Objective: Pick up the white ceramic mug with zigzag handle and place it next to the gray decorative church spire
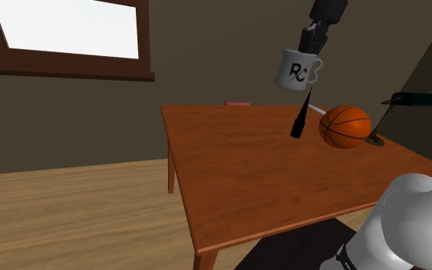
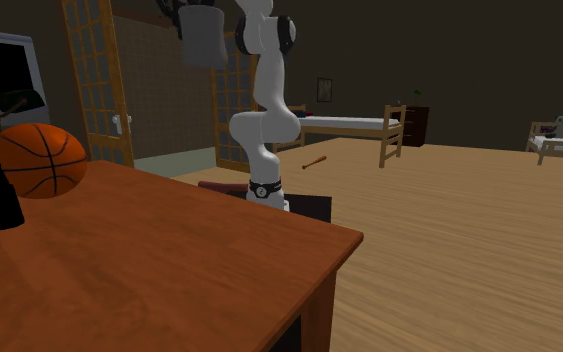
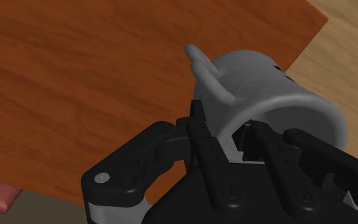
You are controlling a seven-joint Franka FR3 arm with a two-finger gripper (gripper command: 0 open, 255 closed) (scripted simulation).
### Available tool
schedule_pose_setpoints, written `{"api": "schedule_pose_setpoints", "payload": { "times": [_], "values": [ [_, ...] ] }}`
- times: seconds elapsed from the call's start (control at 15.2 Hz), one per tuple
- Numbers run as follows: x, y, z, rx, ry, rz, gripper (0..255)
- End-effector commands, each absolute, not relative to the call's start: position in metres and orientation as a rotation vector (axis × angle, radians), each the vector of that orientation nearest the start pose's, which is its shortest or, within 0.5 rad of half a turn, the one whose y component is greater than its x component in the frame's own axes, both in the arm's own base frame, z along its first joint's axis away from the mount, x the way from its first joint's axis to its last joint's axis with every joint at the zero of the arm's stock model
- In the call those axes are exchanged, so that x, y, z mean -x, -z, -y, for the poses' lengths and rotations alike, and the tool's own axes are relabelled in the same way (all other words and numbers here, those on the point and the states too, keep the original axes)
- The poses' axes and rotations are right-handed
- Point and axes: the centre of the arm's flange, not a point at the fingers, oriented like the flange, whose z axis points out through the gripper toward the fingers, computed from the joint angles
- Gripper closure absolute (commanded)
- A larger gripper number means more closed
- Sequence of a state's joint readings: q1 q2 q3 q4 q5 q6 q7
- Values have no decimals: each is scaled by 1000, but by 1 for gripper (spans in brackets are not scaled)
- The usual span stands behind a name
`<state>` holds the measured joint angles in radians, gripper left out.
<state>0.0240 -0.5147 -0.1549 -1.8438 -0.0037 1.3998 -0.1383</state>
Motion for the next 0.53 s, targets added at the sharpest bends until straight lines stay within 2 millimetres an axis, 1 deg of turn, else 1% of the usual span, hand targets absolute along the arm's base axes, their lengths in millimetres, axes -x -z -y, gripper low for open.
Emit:
{"api": "schedule_pose_setpoints", "payload": {
  "times": [0.0,0.46],
  "values": [
    [-359,-715,99,3076,114,39,255],
    [-368,-715,191,3076,114,39,255]
  ]
}}
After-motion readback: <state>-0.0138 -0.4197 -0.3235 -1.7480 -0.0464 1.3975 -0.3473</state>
